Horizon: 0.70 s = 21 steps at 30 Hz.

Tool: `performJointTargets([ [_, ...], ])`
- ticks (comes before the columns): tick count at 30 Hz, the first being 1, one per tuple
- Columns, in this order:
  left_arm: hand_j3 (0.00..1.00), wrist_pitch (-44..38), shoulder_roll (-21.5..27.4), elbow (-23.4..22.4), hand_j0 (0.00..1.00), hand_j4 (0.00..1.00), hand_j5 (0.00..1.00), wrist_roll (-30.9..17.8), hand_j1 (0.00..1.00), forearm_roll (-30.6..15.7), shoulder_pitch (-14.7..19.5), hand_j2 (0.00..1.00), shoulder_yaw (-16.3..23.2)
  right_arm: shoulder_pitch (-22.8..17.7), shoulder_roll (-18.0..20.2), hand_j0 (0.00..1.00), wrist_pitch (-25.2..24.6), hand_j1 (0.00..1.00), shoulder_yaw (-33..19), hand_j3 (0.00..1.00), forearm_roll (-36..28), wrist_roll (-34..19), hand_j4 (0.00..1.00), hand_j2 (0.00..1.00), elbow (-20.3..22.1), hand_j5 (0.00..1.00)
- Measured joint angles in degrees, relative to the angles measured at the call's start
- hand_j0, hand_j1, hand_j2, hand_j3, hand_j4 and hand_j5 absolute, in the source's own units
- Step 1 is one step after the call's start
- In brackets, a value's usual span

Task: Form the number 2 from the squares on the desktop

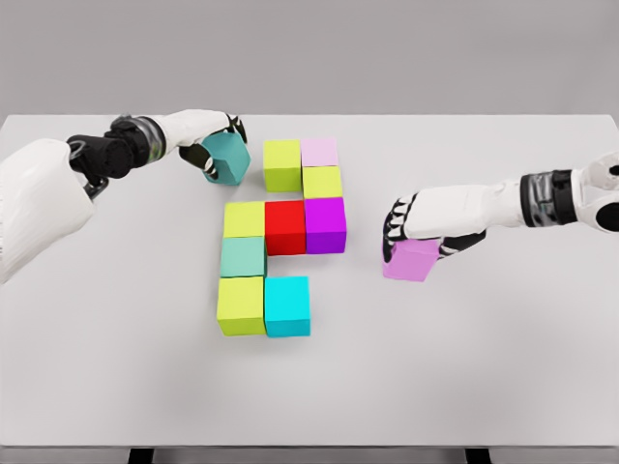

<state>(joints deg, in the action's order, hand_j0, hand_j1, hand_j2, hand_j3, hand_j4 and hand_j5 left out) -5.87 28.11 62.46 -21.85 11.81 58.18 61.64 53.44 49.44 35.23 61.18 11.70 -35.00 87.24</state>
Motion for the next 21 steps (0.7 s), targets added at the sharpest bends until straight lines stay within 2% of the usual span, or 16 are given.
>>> performJointTargets([
  [2, 0.46, -0.95, -0.27, -0.03, 0.46, 0.46, 0.46, 0.13, 0.46, 0.02, 0.00, 0.46, 0.01, -1.49, 0.69, 0.62, 0.02, 0.62, 0.69, 0.62, -0.39, 0.00, 0.62, 0.62, 1.08, 0.62],
  [12, 0.46, -3.50, -1.40, 0.22, 0.46, 0.46, 0.46, 0.38, 0.46, -0.22, -0.09, 0.46, 0.02, -2.11, 0.83, 0.62, -0.04, 0.62, 2.08, 0.62, -2.49, 0.02, 0.62, 0.62, 4.74, 0.62],
  [14, 0.55, -3.53, -1.50, 0.18, 0.55, 0.55, 0.55, 0.45, 0.55, -0.23, -0.09, 0.55, 0.02, -2.02, 0.80, 0.62, -0.04, 0.62, 2.11, 0.62, -2.53, 0.02, 0.62, 0.62, 5.41, 0.62],
  [17, 0.75, -3.53, -1.45, 0.09, 0.75, 0.75, 0.75, 1.00, 0.75, -0.24, -0.18, 0.75, 0.02, -2.02, 0.34, 0.62, -0.03, 0.62, 2.13, 0.62, -2.54, 0.02, 0.62, 0.62, 6.26, 0.62],
  [21, 0.83, -3.63, -1.35, -0.08, 0.83, 0.83, 0.83, 1.58, 0.83, -0.03, -0.18, 0.83, 0.02, -2.11, -1.05, 0.62, -0.04, 0.62, 2.13, 0.62, -2.58, 0.02, 0.62, 0.62, 6.50, 0.62],
])
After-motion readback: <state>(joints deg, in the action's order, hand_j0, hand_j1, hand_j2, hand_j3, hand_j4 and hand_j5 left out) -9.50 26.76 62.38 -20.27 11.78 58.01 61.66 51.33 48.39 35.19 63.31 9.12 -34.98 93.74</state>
